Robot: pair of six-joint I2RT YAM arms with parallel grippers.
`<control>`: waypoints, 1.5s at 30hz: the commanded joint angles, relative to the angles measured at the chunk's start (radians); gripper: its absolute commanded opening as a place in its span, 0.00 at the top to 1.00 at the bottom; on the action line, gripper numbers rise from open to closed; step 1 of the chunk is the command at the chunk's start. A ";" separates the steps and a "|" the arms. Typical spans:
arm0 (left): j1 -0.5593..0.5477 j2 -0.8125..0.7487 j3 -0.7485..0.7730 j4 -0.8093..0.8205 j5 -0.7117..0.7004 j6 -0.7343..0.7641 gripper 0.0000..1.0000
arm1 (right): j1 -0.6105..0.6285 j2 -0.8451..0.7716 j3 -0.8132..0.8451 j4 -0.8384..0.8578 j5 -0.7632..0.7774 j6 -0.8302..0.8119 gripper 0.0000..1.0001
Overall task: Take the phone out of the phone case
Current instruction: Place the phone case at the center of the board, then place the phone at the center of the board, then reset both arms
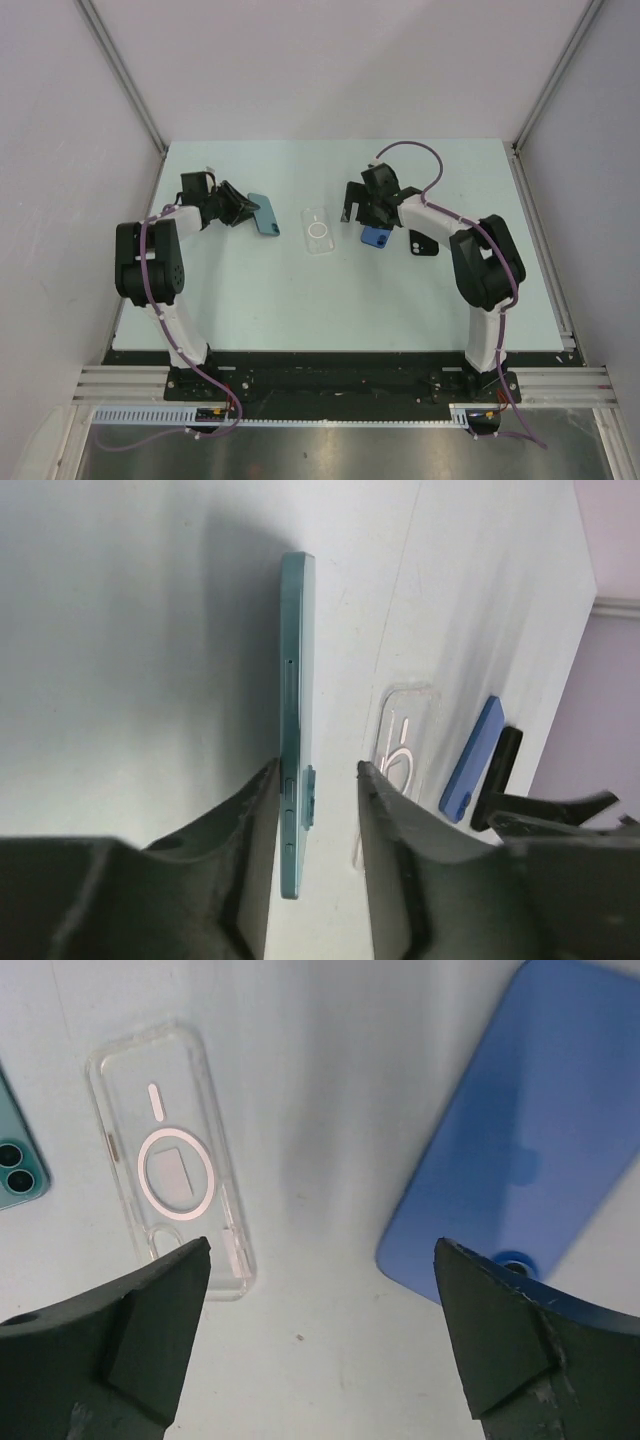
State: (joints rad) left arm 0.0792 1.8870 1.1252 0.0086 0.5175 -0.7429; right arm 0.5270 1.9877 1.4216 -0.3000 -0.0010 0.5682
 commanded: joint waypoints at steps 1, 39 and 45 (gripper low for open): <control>0.002 -0.017 0.041 -0.033 -0.031 0.033 0.52 | -0.016 -0.136 0.042 -0.089 0.127 -0.060 0.00; -0.004 -1.006 -0.370 -0.479 -0.086 0.263 0.00 | 0.048 -0.955 -0.586 -0.412 0.378 0.113 0.00; -0.002 -1.019 -0.355 -0.498 -0.096 0.266 0.00 | 0.056 -0.980 -0.599 -0.407 0.395 0.127 0.00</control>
